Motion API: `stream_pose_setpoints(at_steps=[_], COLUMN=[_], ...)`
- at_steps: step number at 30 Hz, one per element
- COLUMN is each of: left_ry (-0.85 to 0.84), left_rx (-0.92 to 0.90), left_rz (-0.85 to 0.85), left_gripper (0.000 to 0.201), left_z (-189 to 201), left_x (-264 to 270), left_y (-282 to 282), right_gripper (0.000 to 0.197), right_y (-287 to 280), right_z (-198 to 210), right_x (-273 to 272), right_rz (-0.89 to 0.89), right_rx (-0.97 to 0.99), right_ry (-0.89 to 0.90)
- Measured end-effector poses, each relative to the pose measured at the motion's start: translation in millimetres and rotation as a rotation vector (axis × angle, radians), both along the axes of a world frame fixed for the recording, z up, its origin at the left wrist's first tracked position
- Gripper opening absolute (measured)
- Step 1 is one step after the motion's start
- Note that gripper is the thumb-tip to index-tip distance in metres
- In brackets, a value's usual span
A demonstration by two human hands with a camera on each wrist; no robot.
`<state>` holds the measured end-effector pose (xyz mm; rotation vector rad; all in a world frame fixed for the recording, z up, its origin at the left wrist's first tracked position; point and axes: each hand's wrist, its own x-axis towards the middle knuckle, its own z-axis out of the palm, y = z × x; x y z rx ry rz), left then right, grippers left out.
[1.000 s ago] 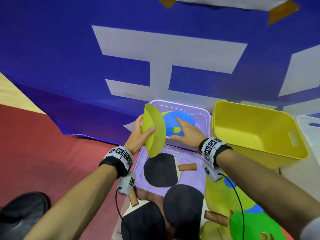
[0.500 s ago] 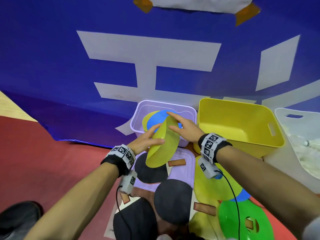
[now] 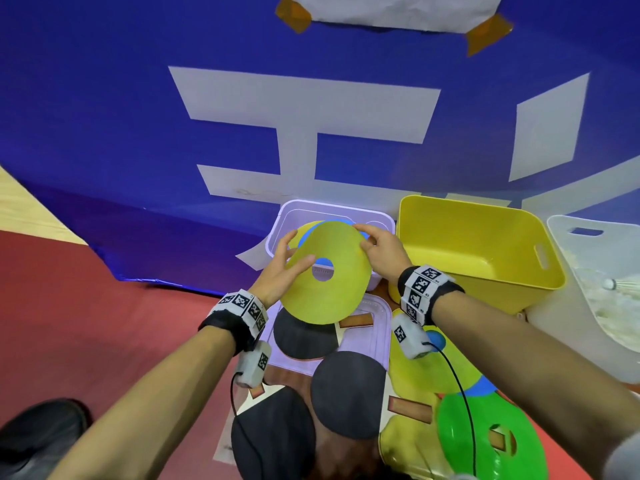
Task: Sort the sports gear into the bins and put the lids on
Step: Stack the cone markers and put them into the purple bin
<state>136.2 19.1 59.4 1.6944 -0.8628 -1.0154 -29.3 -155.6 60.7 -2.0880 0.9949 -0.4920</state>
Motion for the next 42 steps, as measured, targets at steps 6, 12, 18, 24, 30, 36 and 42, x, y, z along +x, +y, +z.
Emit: stream_pose_setpoints(at_steps=[6, 12, 18, 24, 30, 36, 42], left_ry=[-0.12, -0.192, -0.388, -0.479, -0.546, -0.595, -0.653], left_rx=[-0.065, -0.077, 0.037, 0.1, 0.158, 0.149, 0.088], left_rz=[0.083, 0.055, -0.067, -0.052, -0.083, -0.141, -0.218], left_gripper=[0.095, 0.1, 0.111, 0.108, 0.098, 0.09, 0.091], left_z=[-8, -17, -36, -49, -52, -50, -48], left_x=[5, 18, 38, 55, 56, 27, -37], left_y=[1, -13, -39, -60, -66, -67, -66], right_gripper=[0.044, 0.044, 0.047, 0.071, 0.07, 0.064, 0.06], right_y=[2, -2, -20, -33, -35, -29, -17], right_z=[2, 6, 1, -3, -17, -5, 10], right_x=[4, 10, 27, 50, 48, 20, -48], right_rz=[-0.099, -0.212, -0.355, -0.316, -0.279, -0.118, 0.019], right_rx=[0.12, 0.183, 0.252, 0.469, 0.297, 0.033, -0.223], right_ry=[-0.031, -0.012, -0.025, 0.06, 0.239, 0.269, 0.309])
